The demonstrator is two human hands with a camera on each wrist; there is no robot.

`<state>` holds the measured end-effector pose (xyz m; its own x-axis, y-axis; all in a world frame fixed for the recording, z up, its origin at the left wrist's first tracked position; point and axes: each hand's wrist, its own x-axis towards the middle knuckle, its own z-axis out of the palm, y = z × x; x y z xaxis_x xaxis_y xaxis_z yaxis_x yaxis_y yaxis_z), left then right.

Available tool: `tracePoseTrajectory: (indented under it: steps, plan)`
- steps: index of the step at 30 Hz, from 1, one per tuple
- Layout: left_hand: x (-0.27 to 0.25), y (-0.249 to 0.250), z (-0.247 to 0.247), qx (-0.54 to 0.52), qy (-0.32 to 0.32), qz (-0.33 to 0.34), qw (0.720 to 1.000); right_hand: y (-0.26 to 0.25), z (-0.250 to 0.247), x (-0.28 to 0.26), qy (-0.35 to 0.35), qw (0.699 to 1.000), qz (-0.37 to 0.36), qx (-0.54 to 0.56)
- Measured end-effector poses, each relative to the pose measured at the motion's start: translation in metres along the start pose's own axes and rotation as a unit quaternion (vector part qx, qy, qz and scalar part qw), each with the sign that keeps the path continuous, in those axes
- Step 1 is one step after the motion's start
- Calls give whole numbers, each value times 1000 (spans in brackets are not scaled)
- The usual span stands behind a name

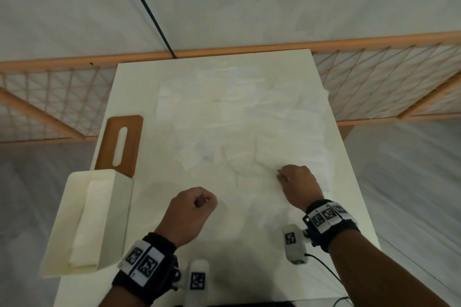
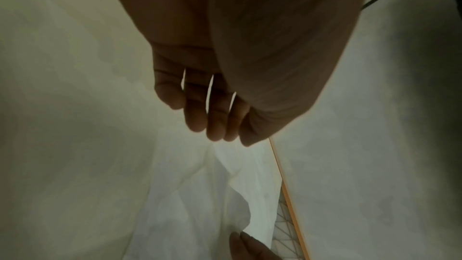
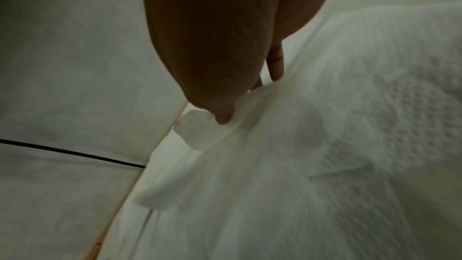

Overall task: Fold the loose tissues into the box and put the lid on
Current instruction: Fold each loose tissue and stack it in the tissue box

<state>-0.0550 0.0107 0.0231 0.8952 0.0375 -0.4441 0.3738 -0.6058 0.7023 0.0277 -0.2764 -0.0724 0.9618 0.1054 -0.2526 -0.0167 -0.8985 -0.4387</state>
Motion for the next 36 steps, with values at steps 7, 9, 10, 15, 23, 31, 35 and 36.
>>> tracePoseTrajectory:
  steps: [7, 9, 10, 15, 23, 31, 35, 36]
  plan:
    - [23, 51, 19, -177, -35, -54, 982, -3, -34, -1, 62, 995, -69, 28]
    - [36, 68, 26, -292, -42, -117, 948, -17, -50, -11, 118, 985, -119, 37]
    - [43, 76, 30, -341, -50, -148, 927, -27, -57, -18, 130, 980, -148, 41]
    - [61, 98, 35, -444, -91, -224, 863, -65, -62, -62, 80, 965, -249, -24]
    - [44, 72, 7, -251, -46, -119, 959, -57, -45, -95, 8, 975, -132, 180]
    - [-10, 64, -60, -334, -48, -8, 941, -60, -50, -62, -144, 745, 89, 646]
    - [-20, 36, -75, -351, -14, -10, 936, -82, -59, -59, -134, 727, 4, 674]
    - [-22, 30, -77, -365, -11, -14, 931, -86, -61, -59, -121, 738, -9, 664]
